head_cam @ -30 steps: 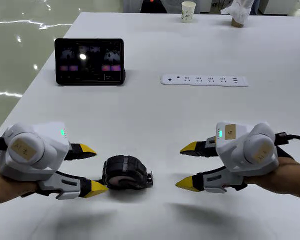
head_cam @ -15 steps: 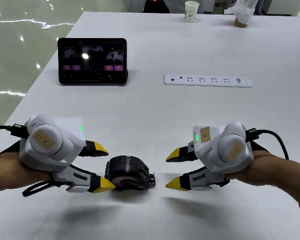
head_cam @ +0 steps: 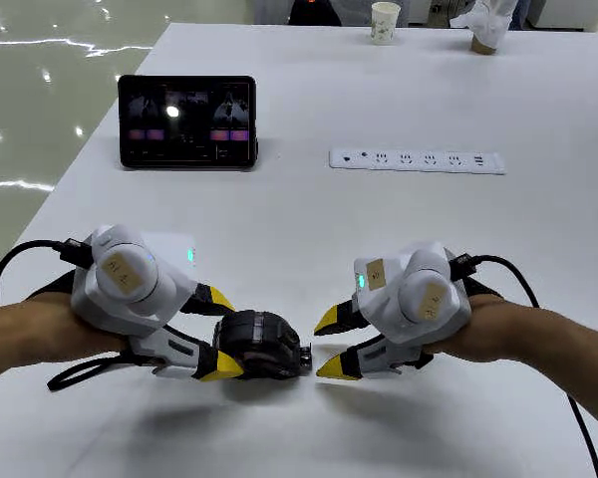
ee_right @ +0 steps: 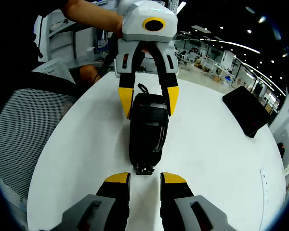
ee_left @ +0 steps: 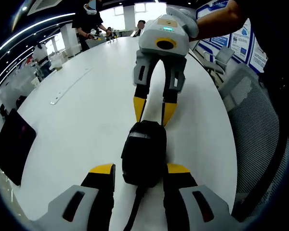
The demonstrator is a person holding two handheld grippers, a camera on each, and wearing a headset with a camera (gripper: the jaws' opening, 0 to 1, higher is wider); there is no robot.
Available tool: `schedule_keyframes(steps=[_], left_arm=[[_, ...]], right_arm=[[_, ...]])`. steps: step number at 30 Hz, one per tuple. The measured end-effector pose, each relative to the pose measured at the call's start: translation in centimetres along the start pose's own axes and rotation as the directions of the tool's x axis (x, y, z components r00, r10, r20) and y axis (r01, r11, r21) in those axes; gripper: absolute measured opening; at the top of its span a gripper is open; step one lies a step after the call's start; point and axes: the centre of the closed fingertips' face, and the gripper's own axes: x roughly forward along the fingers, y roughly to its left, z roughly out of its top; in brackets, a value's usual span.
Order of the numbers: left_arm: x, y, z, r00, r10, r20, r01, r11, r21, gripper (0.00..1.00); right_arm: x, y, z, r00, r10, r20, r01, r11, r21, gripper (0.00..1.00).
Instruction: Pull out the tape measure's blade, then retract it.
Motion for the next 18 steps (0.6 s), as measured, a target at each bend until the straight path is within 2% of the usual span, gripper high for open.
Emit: schedule_keyframes(steps=[10, 18], left_arm=[[0.8, -0.3, -0.5, 0.9984, -0.042, -0.037, 0.044, 0.998, 0.053, 0.27], [0.9, -0.2, -0.7, 0.997, -0.063, -0.044, 0.066, 0.995, 0.073, 0.27]], right_arm=[[1.0, 0.1, 0.3, 0.9996, 0.026, 0.004, -0.027, 1.0, 0.01, 0.15], [1.3, 0.1, 0.4, 0.9995, 0.03, 0.012, -0.03, 0.999, 0.045, 0.12]])
